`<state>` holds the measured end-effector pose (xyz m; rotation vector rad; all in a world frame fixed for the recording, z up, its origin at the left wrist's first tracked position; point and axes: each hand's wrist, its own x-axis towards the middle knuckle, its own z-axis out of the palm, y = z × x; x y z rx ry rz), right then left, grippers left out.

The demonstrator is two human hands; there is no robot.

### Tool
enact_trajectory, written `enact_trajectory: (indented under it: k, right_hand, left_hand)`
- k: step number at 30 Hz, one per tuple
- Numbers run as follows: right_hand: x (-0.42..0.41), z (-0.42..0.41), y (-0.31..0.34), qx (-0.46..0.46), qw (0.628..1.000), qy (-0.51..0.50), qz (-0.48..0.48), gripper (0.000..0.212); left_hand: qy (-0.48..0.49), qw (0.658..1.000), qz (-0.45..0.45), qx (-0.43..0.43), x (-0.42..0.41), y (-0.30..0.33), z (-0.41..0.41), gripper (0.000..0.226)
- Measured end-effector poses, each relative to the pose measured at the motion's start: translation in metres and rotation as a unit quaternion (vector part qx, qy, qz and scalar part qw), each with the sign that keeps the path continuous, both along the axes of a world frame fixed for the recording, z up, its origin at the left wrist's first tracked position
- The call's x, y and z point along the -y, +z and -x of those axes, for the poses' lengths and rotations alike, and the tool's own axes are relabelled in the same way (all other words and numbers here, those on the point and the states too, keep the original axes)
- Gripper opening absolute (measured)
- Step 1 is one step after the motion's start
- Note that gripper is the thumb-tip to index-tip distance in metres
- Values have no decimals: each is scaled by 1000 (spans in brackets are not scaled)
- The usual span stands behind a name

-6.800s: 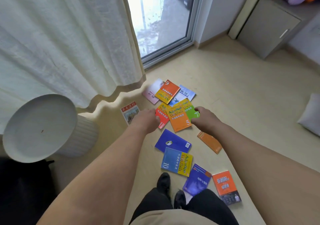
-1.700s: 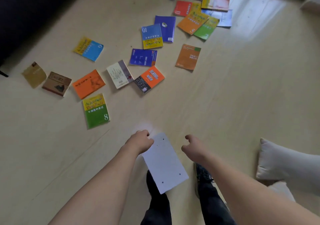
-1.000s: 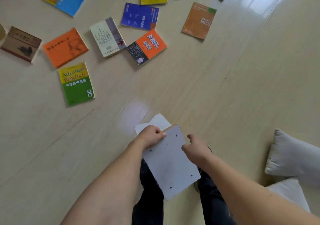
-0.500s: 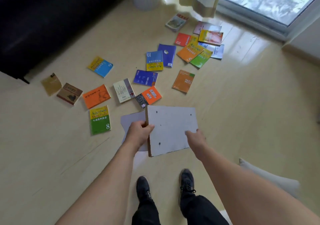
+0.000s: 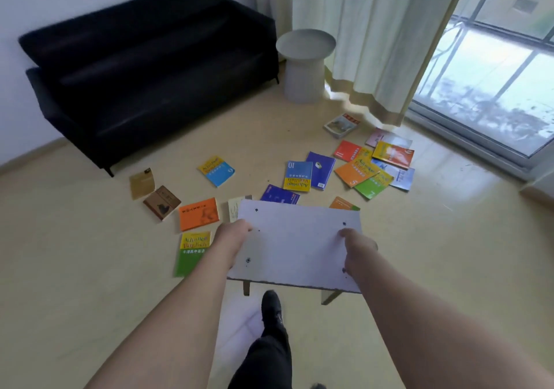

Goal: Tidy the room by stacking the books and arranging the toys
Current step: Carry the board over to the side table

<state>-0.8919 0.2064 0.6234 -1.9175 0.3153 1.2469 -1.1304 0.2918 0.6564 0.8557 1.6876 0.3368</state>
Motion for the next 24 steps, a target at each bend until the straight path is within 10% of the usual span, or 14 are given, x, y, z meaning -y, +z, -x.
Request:
enact_trajectory:
  k: [24]
  right_hand:
    - [-411, -168, 39, 7, 991, -83, -102, 31]
  left_hand:
    - [49, 997, -67, 5, -427, 16, -193, 16]
